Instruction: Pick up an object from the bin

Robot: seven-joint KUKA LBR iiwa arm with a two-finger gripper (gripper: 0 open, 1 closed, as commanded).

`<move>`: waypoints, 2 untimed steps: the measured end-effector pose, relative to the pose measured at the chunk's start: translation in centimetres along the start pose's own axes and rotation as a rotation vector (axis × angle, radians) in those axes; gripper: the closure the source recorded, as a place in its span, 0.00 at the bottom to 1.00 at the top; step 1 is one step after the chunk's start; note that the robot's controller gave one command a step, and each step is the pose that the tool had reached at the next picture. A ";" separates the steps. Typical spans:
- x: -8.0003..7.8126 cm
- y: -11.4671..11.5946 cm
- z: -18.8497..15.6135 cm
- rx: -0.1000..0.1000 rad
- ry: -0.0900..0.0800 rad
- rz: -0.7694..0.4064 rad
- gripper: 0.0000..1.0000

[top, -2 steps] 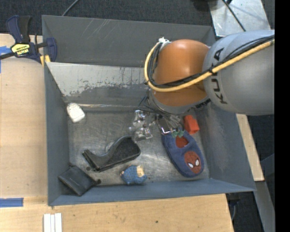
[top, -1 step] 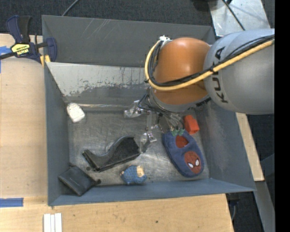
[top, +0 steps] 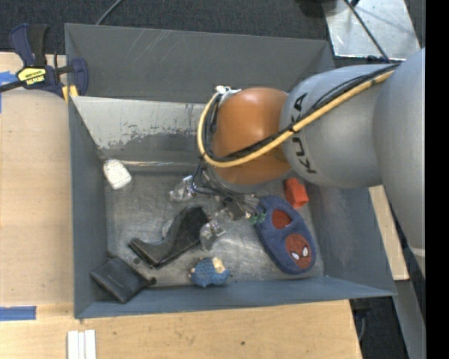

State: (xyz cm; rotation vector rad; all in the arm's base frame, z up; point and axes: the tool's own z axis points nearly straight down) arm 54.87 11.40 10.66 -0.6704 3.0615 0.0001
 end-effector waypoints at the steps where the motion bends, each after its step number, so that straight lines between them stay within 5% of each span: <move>1: 0.2 0.0 0.3 -0.001 0.007 0.000 1.00; 2: 0.8 0.3 -11.8 -0.001 0.004 -0.215 1.00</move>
Offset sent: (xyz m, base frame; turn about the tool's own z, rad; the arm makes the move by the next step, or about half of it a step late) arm 0.0000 0.0000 0.0000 0.0000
